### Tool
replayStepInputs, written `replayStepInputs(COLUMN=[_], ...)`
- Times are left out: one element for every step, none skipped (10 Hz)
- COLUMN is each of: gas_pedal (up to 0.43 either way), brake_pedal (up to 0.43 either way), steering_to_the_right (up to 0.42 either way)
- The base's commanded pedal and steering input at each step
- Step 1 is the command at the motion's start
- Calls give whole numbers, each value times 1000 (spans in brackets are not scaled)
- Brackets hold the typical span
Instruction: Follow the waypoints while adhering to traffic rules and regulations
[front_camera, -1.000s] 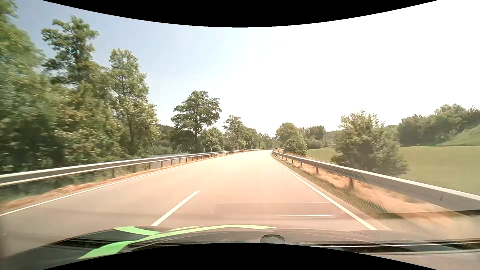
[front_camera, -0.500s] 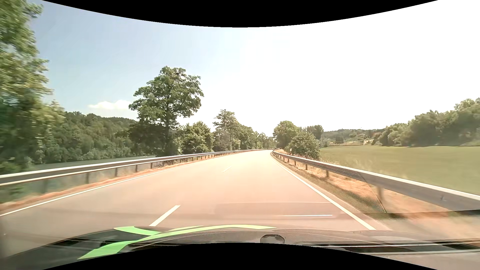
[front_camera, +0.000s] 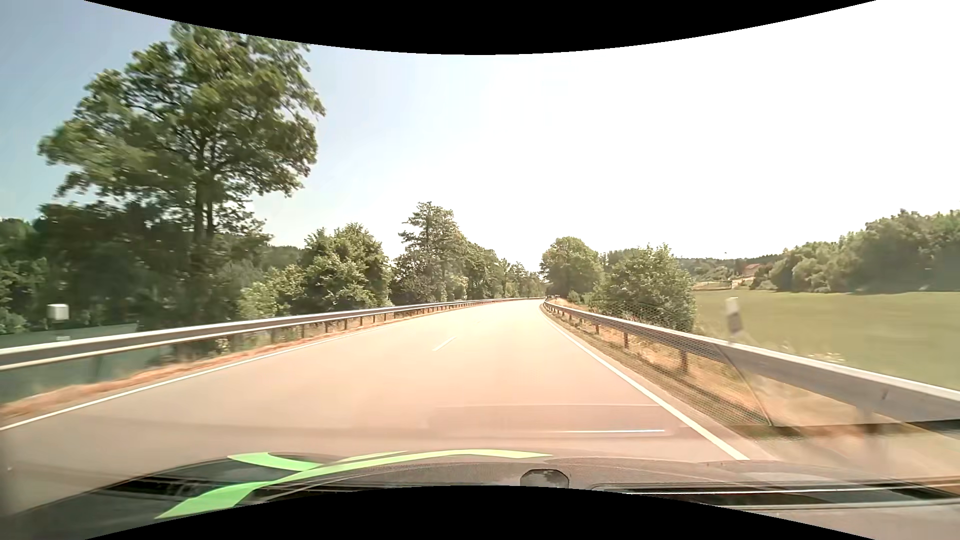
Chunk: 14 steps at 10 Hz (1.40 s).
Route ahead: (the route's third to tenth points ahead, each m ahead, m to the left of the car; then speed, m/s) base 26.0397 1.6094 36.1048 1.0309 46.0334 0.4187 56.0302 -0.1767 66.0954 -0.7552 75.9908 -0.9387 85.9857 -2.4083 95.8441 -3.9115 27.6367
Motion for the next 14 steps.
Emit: replayStepInputs(gas_pedal=[260,228,209,197,197,197,197,209,228,248,268,287,299,311], brake_pedal=[0,0,0,0,0,0,0,0,0,0,0,0,0,0], steering_to_the_right=[8,8,8,8,8,8,8,8,8,8,8,8,8,8])
